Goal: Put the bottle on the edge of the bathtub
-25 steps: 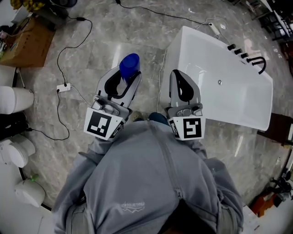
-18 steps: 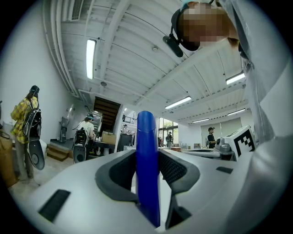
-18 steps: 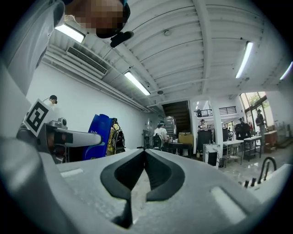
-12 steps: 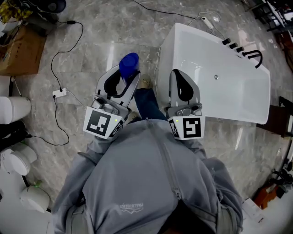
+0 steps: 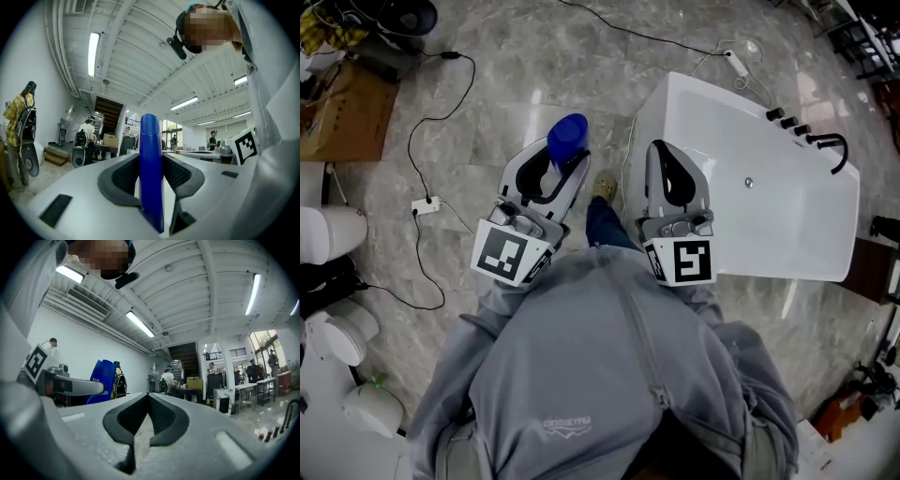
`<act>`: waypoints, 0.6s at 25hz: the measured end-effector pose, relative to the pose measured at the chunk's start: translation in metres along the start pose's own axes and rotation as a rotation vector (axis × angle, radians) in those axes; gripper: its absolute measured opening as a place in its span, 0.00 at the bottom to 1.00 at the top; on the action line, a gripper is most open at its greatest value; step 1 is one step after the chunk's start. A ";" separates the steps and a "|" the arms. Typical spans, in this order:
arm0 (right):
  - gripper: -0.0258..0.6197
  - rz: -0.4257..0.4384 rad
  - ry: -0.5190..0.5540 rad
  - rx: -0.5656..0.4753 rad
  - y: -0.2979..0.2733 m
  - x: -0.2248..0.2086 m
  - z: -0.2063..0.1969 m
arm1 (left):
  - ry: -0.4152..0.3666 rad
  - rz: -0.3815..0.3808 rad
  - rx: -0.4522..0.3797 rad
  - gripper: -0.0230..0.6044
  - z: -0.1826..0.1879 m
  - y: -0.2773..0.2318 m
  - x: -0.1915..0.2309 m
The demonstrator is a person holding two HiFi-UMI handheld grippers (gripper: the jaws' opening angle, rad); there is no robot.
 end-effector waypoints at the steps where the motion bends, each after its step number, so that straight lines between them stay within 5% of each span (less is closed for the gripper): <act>1: 0.04 0.003 0.006 0.000 -0.012 -0.005 0.000 | -0.005 -0.004 -0.003 0.28 0.001 -0.010 0.008; 15: 0.04 -0.046 -0.002 0.005 -0.138 -0.135 -0.007 | -0.016 -0.086 -0.027 0.27 0.014 -0.184 0.077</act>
Point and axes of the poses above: the fingertips, and each gripper's own axes: y backward along the fingers, x to its left, z out of its top, the point moved 6 cm from there along y, backward along the fingers, and after that the axes turned 5 degrees about -z, right-handed, at the moved point
